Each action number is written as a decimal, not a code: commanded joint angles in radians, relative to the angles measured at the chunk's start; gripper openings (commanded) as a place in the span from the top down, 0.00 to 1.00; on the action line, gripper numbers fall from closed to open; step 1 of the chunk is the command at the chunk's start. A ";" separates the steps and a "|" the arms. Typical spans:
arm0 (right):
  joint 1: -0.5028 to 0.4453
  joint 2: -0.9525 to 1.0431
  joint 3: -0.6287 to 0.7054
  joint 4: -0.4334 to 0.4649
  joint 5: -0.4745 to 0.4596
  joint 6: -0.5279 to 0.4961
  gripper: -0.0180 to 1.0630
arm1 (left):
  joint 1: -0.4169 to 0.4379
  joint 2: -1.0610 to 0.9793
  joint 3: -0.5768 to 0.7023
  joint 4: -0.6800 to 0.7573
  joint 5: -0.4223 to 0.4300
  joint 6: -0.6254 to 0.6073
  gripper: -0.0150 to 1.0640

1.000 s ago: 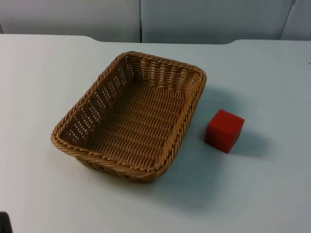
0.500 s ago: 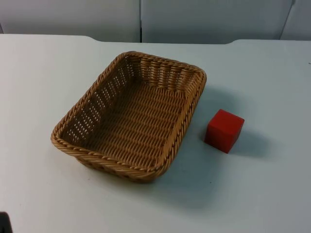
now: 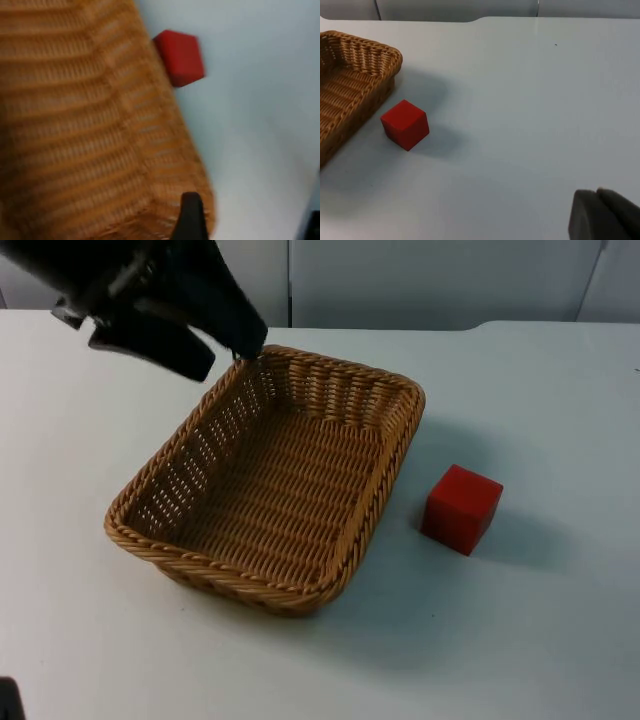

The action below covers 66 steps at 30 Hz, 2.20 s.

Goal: Pick up the basket with the left hand and place the cube into the basket with the right hand.

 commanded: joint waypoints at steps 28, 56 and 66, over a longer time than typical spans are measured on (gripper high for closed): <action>0.003 -0.002 0.004 0.005 -0.005 0.000 0.96 | -0.063 0.379 -0.279 0.512 -0.290 -0.230 0.39; 0.003 -0.002 0.004 0.005 -0.005 0.000 0.96 | 0.023 0.444 -0.466 0.406 -0.050 -0.251 0.99; 0.003 -0.002 0.004 0.005 -0.005 0.000 0.96 | 0.056 0.423 -0.485 0.272 0.016 -0.251 0.99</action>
